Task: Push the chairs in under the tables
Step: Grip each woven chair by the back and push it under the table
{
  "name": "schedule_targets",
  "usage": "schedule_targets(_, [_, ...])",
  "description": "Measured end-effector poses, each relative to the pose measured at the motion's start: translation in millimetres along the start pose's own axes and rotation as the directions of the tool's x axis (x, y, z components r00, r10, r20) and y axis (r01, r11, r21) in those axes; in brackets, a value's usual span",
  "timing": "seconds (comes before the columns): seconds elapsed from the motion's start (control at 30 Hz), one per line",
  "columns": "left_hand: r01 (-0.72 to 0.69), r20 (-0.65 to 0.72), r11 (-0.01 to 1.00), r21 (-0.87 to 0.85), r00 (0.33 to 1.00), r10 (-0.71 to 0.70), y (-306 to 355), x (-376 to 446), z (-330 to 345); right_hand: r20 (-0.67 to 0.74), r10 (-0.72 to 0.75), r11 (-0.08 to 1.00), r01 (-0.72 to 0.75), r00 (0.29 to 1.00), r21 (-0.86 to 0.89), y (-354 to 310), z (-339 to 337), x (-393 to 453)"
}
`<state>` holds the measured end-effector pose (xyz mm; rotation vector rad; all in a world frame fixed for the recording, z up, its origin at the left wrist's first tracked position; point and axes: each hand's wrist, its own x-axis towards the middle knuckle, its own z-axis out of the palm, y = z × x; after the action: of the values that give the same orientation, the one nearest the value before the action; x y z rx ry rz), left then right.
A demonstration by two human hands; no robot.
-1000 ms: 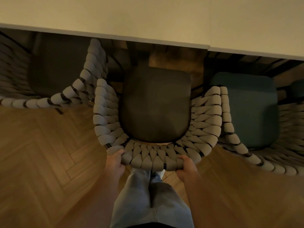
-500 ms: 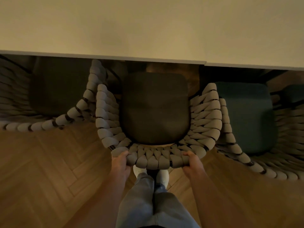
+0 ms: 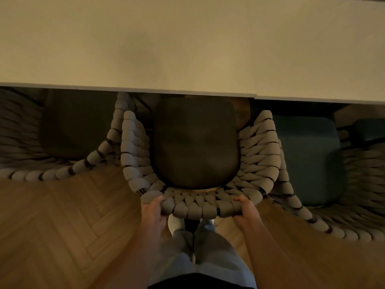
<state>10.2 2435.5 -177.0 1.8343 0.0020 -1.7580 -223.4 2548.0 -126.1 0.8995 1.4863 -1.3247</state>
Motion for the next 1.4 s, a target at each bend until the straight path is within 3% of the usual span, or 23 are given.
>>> schedule_targets(0.47, [-0.048,0.015,0.999,0.017,0.999,0.047,49.2,61.5,52.7,0.049,0.033,0.999,-0.032,0.998,-0.01,-21.6,75.4,34.4])
schedule_targets(0.97, [-0.032,0.012,0.997,0.071,0.999,0.032,41.9,92.9,45.4,0.074,0.097,0.995,-0.094,0.993,-0.038,-6.5,71.3,62.0])
schedule_targets(1.17, [-0.039,-0.038,0.932,0.362,0.998,0.057,51.1,83.5,38.8,0.039,0.076,0.988,-0.07,0.996,-0.135,-14.4,77.3,42.7])
schedule_targets(1.3, [0.014,-0.033,0.816,0.578,0.999,0.006,58.1,62.1,33.5,-0.001,0.034,0.973,-0.033,0.999,-0.229,-22.6,76.1,26.3])
schedule_targets(1.4, [0.011,0.031,0.675,0.738,0.998,-0.05,60.3,35.5,38.7,0.007,-0.008,0.966,0.01,1.0,-0.26,-23.1,70.2,20.9])
